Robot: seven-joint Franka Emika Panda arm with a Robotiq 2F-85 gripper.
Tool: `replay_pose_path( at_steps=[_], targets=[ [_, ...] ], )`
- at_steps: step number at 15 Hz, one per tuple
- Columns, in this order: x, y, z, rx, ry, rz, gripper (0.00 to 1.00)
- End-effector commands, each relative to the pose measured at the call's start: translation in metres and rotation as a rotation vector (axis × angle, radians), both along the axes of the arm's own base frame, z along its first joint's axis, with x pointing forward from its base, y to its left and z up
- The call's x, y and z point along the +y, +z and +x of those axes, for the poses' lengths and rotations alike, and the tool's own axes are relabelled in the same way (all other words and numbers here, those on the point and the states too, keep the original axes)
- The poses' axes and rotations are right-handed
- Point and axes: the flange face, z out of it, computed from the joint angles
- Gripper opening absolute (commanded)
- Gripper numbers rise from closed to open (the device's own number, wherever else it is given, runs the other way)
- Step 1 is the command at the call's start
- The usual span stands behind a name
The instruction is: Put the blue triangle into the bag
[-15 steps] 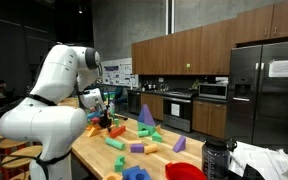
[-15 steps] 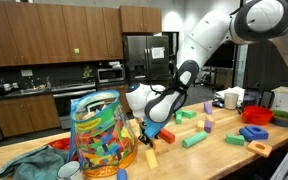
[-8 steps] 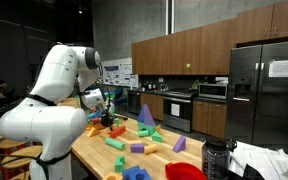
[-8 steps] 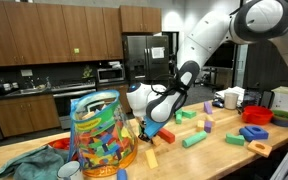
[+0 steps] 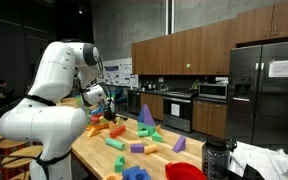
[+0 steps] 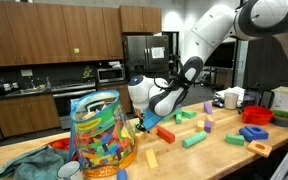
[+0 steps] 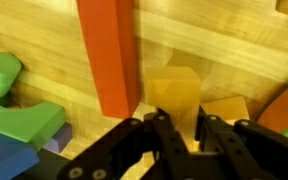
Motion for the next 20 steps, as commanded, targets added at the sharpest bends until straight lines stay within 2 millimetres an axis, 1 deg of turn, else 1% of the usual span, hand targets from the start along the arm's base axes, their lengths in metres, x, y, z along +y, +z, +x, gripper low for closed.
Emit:
replay_pose_path(
  at_steps=[1, 4, 8, 12, 15, 20],
  targets=[
    [-0.01, 0.042, -0.014, -0.055, 0.008, -0.014, 0.06],
    [-0.012, 0.069, -0.02, -0.094, 0.032, -0.029, 0.06],
    [-0.012, 0.093, -0.026, -0.146, 0.047, -0.042, 0.06],
    [-0.005, 0.107, -0.028, -0.247, 0.045, -0.019, 0.06],
    [0.003, 0.115, -0.029, -0.343, 0.055, -0.015, 0.06],
    [0.02, 0.129, -0.031, -0.553, 0.072, 0.007, 0.06]
  ],
)
